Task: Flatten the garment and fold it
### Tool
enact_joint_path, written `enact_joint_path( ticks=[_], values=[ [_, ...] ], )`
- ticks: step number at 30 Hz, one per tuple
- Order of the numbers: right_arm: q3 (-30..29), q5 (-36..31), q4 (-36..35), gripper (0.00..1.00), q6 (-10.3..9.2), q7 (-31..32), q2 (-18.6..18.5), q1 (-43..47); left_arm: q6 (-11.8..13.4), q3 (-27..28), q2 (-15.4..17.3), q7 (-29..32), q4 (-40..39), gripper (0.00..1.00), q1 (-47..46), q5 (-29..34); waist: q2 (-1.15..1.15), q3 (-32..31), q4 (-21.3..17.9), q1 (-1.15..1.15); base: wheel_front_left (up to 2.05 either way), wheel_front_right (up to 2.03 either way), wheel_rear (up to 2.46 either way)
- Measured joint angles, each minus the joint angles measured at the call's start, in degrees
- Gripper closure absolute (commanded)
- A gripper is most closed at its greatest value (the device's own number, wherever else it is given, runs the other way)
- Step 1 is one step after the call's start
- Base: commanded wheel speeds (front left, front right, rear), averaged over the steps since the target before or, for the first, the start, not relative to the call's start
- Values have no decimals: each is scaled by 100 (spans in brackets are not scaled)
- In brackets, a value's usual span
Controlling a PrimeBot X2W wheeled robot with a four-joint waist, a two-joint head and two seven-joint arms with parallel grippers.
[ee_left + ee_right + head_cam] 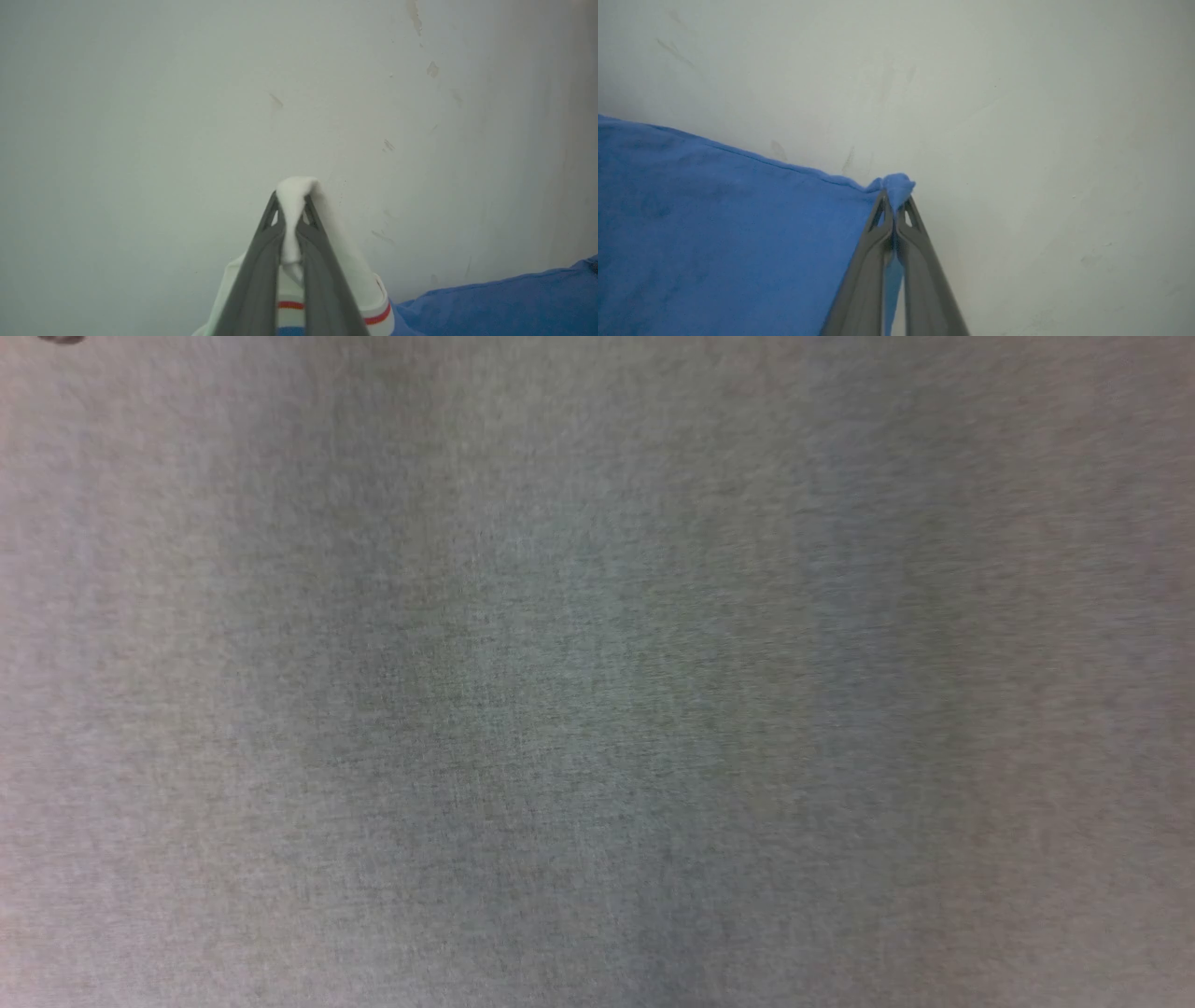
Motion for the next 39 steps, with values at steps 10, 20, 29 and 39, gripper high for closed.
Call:
enact_joint_path(
  ticks=[10,20,29,39],
  values=[
    [219,-126,312,100,0,-528,-256,217,-264,123,62,-309,5,100,742,-172,0,524,322,-1,0,0,0],
    [1012,1315,-301,100,0,-737,-759,1177,-244,416,643,-221,-995,100,2231,-483,0,133,467,-3,0,0,0],
    [1162,2494,-1814,100,0,-464,-1277,3480,204,387,1137,338,-2899,100,4880,-893,0,-492,490,-3,0,0,0],
    [927,3384,-3192,100,1,110,-1388,6099,967,415,1564,624,-4375,100,7763,-1294,0,-1398,427,-4,0,0,0]
  ],
)
